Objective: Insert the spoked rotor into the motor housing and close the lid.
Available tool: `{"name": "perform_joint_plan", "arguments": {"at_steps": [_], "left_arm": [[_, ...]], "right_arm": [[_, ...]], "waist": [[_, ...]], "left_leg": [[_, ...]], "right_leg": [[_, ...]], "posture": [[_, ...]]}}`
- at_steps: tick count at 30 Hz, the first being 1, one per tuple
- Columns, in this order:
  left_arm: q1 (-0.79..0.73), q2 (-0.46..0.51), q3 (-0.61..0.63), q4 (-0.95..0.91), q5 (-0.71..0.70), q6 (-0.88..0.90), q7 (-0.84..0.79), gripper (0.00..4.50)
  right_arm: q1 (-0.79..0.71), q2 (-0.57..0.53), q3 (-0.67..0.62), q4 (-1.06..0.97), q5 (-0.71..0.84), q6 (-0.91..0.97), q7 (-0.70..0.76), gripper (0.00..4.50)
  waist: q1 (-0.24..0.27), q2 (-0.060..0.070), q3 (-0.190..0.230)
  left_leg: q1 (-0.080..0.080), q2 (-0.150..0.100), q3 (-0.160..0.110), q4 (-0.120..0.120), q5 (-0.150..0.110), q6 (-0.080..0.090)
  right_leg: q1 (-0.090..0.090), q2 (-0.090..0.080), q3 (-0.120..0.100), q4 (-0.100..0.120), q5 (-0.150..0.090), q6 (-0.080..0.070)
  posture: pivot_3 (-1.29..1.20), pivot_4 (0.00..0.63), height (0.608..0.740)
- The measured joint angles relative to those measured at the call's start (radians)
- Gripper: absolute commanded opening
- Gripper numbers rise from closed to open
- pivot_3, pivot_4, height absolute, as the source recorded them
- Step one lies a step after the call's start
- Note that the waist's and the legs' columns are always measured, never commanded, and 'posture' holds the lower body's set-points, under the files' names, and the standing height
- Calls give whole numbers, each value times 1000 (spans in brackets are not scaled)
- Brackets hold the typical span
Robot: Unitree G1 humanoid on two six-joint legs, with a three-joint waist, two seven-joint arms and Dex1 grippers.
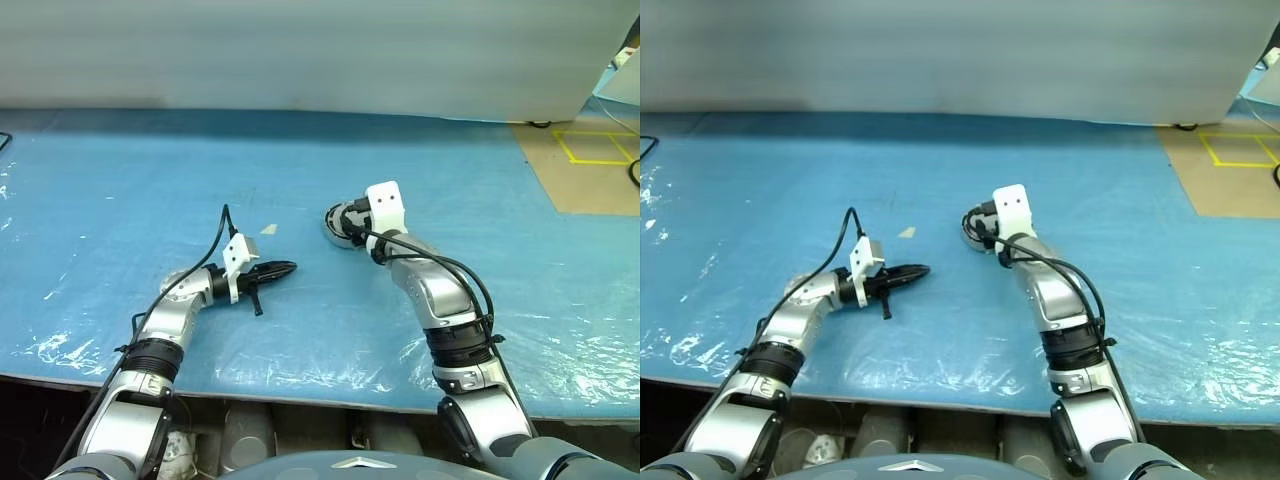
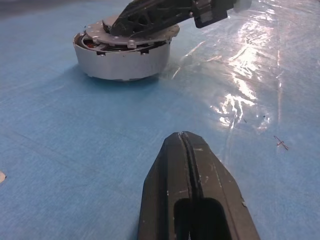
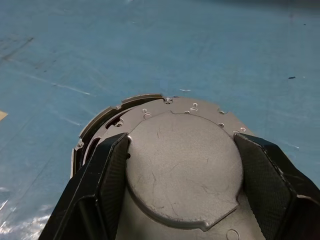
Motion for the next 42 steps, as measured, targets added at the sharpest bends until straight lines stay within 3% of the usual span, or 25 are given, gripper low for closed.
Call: {"name": "perform_joint_plan", "arguments": {"at_steps": [7,14,20,33,42], "left_arm": [[7,-1,-2,-1,3,1,5,0],[19,-3,-4,-2,6,2,7,0],[19,-3,-10,-3,10,2,7,0],[16,-5,-16,10,23,2,7,0],[13,-4,-16,12,30,0,7,0]], "right_arm": [[-22,31,-38,16,7,17,-42,2980],[-23,18,-106,-14,105,74,97,2980],[-11,-49,-91,-47,163,117,223,2980],[-42,-57,-20,-26,79,147,102,2980],[-23,-204,11,-71,138,157,319,2980]], "waist": [[-2,0,0],[-5,0,0],[-10,0,0],[-1,0,0],[-2,0,0]], "left_leg": [[0,0,0,-2,0,0],[1,0,0,-5,0,0],[2,0,0,-9,0,-1],[6,0,1,-9,0,-1],[7,0,1,-11,0,-1]], "right_leg": [[0,0,0,-2,0,1],[0,1,0,-2,1,2],[-1,2,-1,-5,3,4],[5,1,0,-6,0,0],[7,1,-1,-10,2,4]], "posture": [[0,150,740],[0,150,740],[0,150,740],[0,150,740],[0,150,740]]}}
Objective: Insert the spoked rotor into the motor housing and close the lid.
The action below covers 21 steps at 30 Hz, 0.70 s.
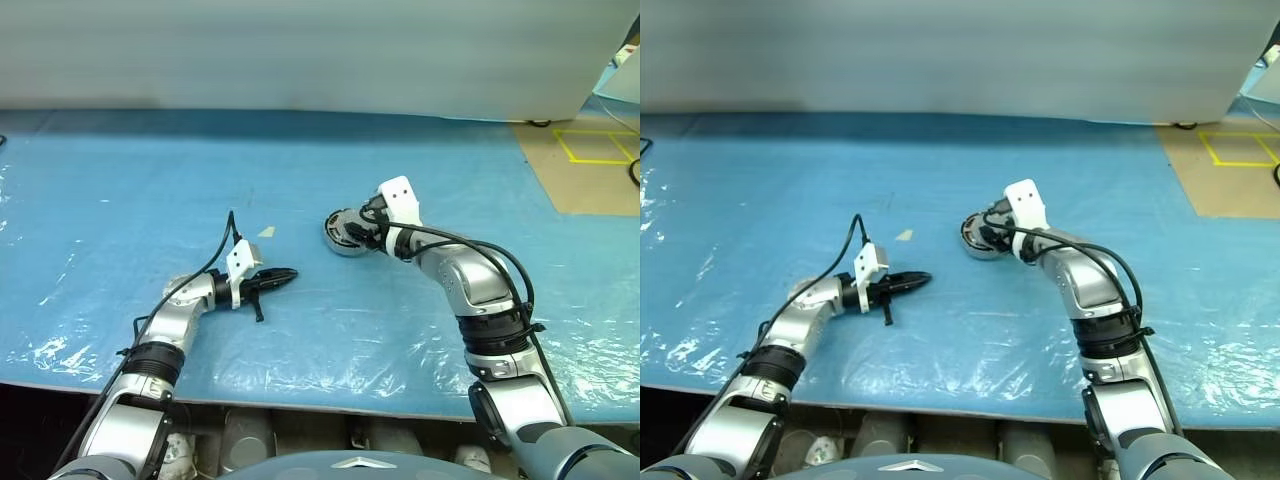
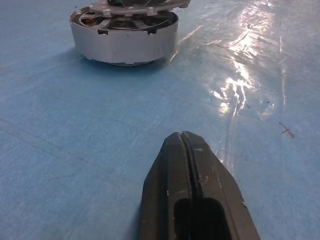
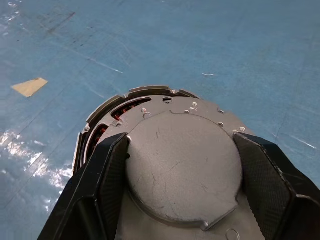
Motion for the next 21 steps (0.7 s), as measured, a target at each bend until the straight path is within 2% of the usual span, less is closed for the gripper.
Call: {"name": "perform_joint_plan", "arguments": {"at_steps": [3,8,12,21], "left_arm": [[-3,-1,0,0,3,0,0,0],[-6,-8,-1,4,5,-1,0,0],[-11,-12,-3,6,7,-1,-1,0],[-13,-15,-3,7,6,-2,-3,0]], "right_arm": [[0,50,-65,3,31,31,-6,2980],[53,-14,18,-23,7,-78,64,2980],[93,-140,103,-48,-22,-194,174,2980],[172,-333,111,-55,-1,-402,433,2980]], "waist": [[-1,0,0],[-1,0,0],[0,0,0],[9,0,0]], "left_leg": [[0,0,0,0,0,0],[0,0,0,0,0,0],[0,0,0,0,0,0],[-2,0,0,0,0,1]], "right_leg": [[-1,0,0,0,0,0],[-1,0,0,0,-1,-2],[0,0,0,-1,-1,-2],[0,0,-1,-2,-2,-4]], "posture": [[0,150,740],[0,150,740],[0,150,740],[0,150,740]]}}
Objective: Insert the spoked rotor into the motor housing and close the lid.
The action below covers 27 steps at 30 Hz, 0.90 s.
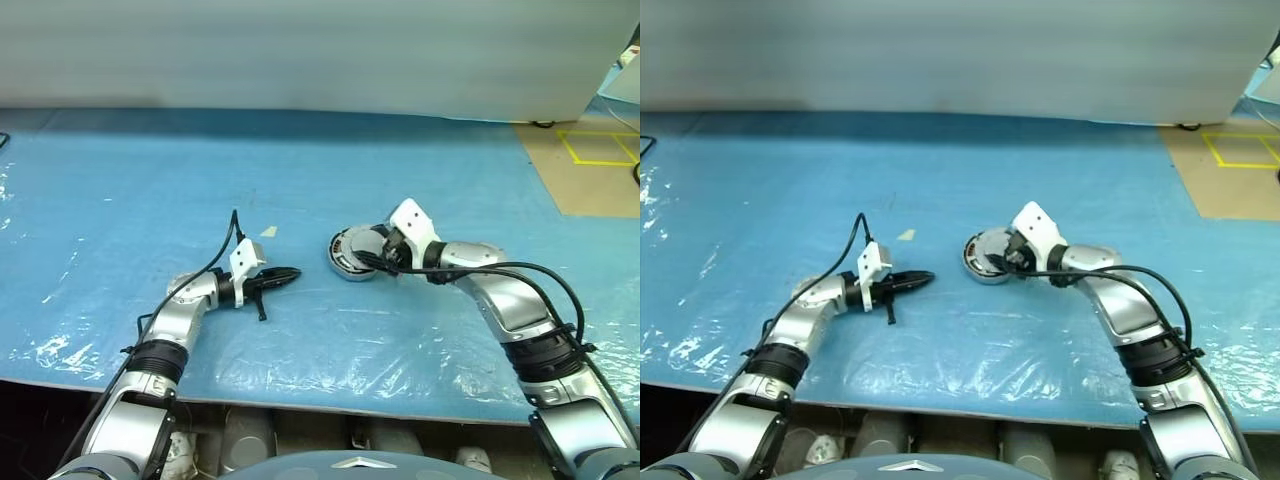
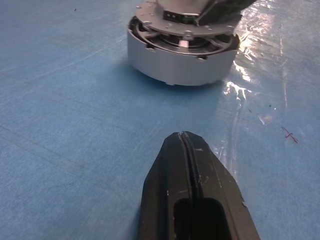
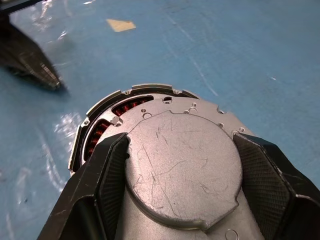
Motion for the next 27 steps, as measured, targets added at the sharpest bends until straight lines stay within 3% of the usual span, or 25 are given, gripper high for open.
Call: {"name": "perform_joint_plan", "arguments": {"at_steps": [6,13,19,27], "left_arm": [[-5,-1,2,1,0,-1,0,0],[-8,-1,2,4,0,-1,-1,0],[-11,-2,2,8,0,-1,-1,0],[-6,-2,3,7,1,-7,4,0]], "right_arm": [[94,-42,-21,-22,46,-139,160,2980],[68,-103,-18,11,130,-122,364,2980],[5,-55,-7,93,64,-157,321,2980],[109,-23,19,-94,71,-65,248,2980]], "waist": [[-2,0,0],[-5,0,0],[-8,0,0],[-5,0,0]], "left_leg": [[-5,1,0,1,0,1],[-7,1,0,5,1,6],[-10,2,0,10,2,5],[-10,2,-1,10,2,5]], "right_leg": [[-4,0,-1,1,0,0],[-6,0,-1,2,0,-1],[-10,0,-1,8,-1,-2],[-10,0,-1,10,-1,-2]], "posture": [[0,150,740],[0,150,740],[0,150,740],[0,150,740]]}}
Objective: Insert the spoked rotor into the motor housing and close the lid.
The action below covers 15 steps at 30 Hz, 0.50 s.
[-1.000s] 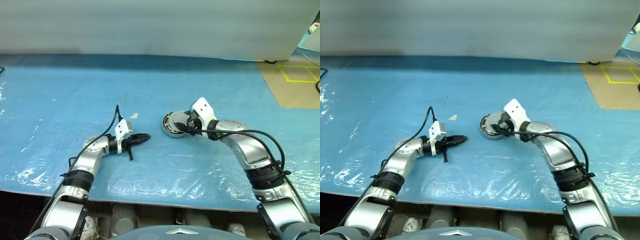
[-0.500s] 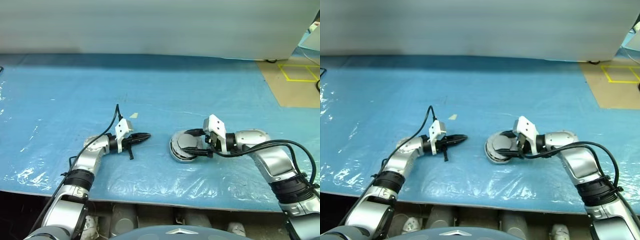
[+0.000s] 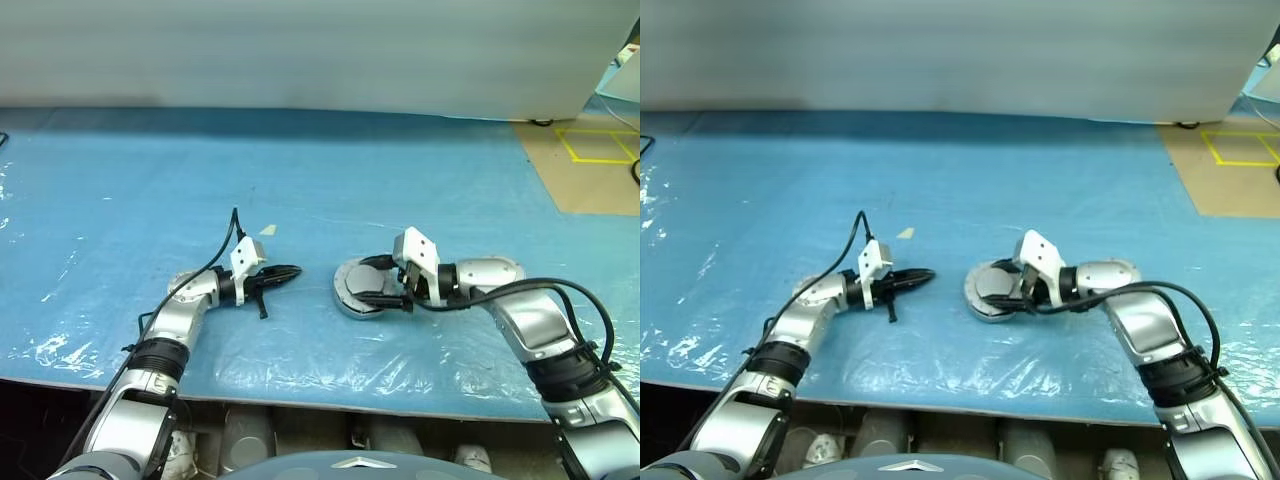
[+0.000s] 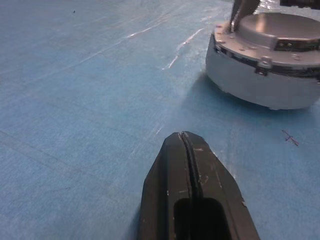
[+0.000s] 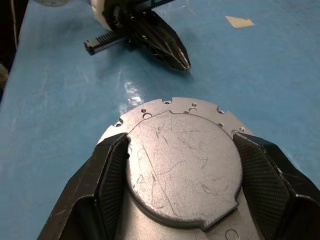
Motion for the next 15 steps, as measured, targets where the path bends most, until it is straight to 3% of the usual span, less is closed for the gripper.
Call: {"name": "perform_joint_plan", "arguments": {"at_steps": [9,15], "left_arm": [[-10,-8,0,18,1,-4,-1,0],[-10,-8,-1,21,2,-6,-1,0]], "right_arm": [[20,2,11,-39,-5,35,-35,2980],[60,39,18,-14,-54,-116,-71,2980]], "waist": [[-1,0,0],[-7,0,0]], "left_leg": [[1,0,0,0,-2,-3],[1,0,0,0,-2,-4]], "right_leg": [[1,0,0,0,0,0],[1,0,1,0,0,0]], "posture": [[0,150,740],[0,150,740]]}}
